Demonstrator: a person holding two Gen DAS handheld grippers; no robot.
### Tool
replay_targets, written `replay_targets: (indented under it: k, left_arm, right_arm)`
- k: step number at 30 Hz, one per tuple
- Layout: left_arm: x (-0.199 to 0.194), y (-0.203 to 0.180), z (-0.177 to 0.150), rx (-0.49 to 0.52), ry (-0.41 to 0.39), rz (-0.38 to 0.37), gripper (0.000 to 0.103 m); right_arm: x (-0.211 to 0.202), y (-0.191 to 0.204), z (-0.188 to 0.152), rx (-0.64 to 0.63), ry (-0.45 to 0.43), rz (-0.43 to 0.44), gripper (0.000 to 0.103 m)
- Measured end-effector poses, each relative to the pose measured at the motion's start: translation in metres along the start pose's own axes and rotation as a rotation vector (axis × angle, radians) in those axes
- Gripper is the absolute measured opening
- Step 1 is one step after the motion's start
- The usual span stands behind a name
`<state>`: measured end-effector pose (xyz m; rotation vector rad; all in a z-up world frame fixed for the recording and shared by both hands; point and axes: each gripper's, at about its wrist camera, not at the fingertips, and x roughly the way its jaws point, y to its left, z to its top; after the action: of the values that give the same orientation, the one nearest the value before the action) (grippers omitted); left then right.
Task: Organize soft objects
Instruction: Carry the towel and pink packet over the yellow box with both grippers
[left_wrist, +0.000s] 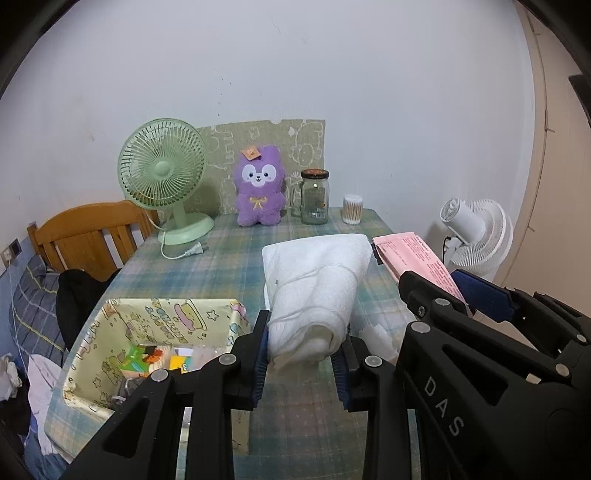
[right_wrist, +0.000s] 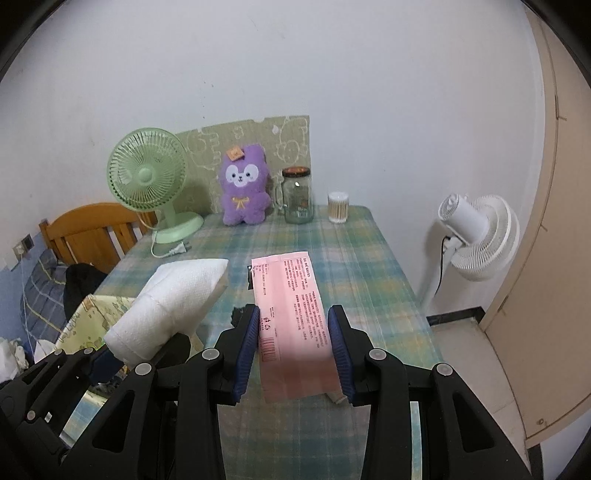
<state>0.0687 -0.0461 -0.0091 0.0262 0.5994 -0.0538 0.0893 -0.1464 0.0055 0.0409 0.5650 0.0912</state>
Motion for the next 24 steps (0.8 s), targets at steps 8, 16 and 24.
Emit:
replay_targets:
  k: [8,16,24]
  left_arm:
    - [-0.007,0.014,0.008,-0.013,-0.009,-0.006,0.03]
    - [-0.011,0.034,0.011,-0.019,-0.026,-0.005,0.03]
    - [-0.008,0.06,0.01,-0.021,-0.018,0.009,0.03]
  right_arm:
    - [-0.006,0.015,0.01,-0.008,-0.015,0.006,0.042]
    - [-0.009,0.037,0.015,-0.021,-0.032,0.013,0.042]
    - [0.001,0.065,0.016,-0.034,-0.022,0.048,0.042]
